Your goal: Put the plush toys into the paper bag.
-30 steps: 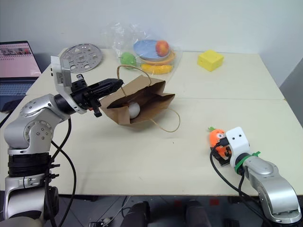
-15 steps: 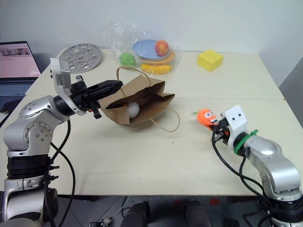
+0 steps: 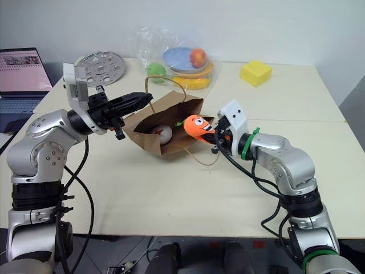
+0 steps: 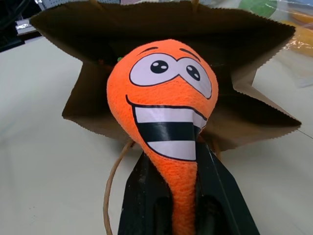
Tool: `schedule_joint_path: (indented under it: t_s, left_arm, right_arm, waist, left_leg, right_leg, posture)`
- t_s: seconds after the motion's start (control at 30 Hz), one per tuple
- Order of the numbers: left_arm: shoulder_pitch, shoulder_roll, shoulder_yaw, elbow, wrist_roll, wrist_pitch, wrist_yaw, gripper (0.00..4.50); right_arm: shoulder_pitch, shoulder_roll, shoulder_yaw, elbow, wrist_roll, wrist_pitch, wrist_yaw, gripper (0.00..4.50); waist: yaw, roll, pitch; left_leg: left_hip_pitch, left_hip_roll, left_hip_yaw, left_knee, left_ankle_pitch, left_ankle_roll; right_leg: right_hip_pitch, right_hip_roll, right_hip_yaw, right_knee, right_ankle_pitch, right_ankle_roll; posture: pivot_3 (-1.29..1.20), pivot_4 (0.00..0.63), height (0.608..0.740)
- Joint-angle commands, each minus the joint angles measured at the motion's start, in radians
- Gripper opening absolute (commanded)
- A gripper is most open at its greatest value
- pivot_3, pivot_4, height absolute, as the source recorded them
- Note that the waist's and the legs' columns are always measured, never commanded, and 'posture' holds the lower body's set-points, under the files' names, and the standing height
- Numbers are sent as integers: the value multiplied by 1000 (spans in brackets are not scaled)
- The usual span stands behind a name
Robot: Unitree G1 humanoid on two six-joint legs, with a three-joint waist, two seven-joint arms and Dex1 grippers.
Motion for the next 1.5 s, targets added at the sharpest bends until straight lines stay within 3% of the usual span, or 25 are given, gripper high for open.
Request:
schedule_joint_path:
  t_s: [0.03, 0.3, 0.53, 0.7, 0.97, 1.2, 1.5]
  left_arm:
    - [-20, 5, 7, -25, -10, -2, 1, 0]
    - [-11, 5, 3, -39, -14, 5, 7, 0]
    - [-3, 6, 7, -51, -17, 12, 14, 0]
    - [3, 8, 9, -66, -19, 17, 23, 0]
    - [6, 11, 10, -65, -21, 20, 23, 0]
    - [-8, -1, 0, -44, -13, 9, 21, 0]
    - [-12, -7, -2, -18, -2, -6, 13, 0]
  right_arm:
    - [-58, 33, 45, 53, -56, -73, -11, 15]
    - [-227, 199, 152, 397, -209, -242, -25, 15]
    - [-323, 294, 129, 617, -261, -350, -29, 15]
    - [-355, 334, 62, 696, -256, -404, -44, 1713]
    - [-315, 324, 35, 596, -253, -373, -37, 4473]
    - [-196, 250, -16, 292, -209, -224, -48, 4473]
    - [118, -1, -156, -251, -1, 154, -4, 4473]
  waist:
    - [-2, 0, 0]
    - [-11, 0, 0]
    - [-9, 0, 0]
    - [-8, 0, 0]
    - [-8, 0, 0]
    - [-2, 0, 0]
    - [3, 0, 0]
  left_leg:
    - [0, 0, 0, 0, 0, 0]
    - [0, 0, 0, 0, 0, 0]
    - [0, 0, 0, -1, 0, 0]
    - [0, 0, 0, -1, 0, 0]
    - [0, 0, 0, -1, 0, 0]
    - [0, 0, 0, -1, 0, 0]
    - [-1, 0, 0, -1, 0, 0]
  right_leg:
    - [0, 0, 0, 0, 0, 0]
    - [-1, 0, 0, 1, 0, 0]
    - [-1, 0, 0, 1, 0, 0]
    - [-1, 0, 0, 1, 0, 0]
    - [-1, 0, 0, 1, 0, 0]
    - [-1, 0, 0, 1, 0, 0]
    - [-1, 0, 0, 0, 0, 0]
  posture:
    - [0, 150, 740]
    - [0, 150, 740]
    - [0, 150, 740]
    - [0, 150, 740]
    - [0, 150, 740]
    - [0, 150, 740]
    - [0, 150, 740]
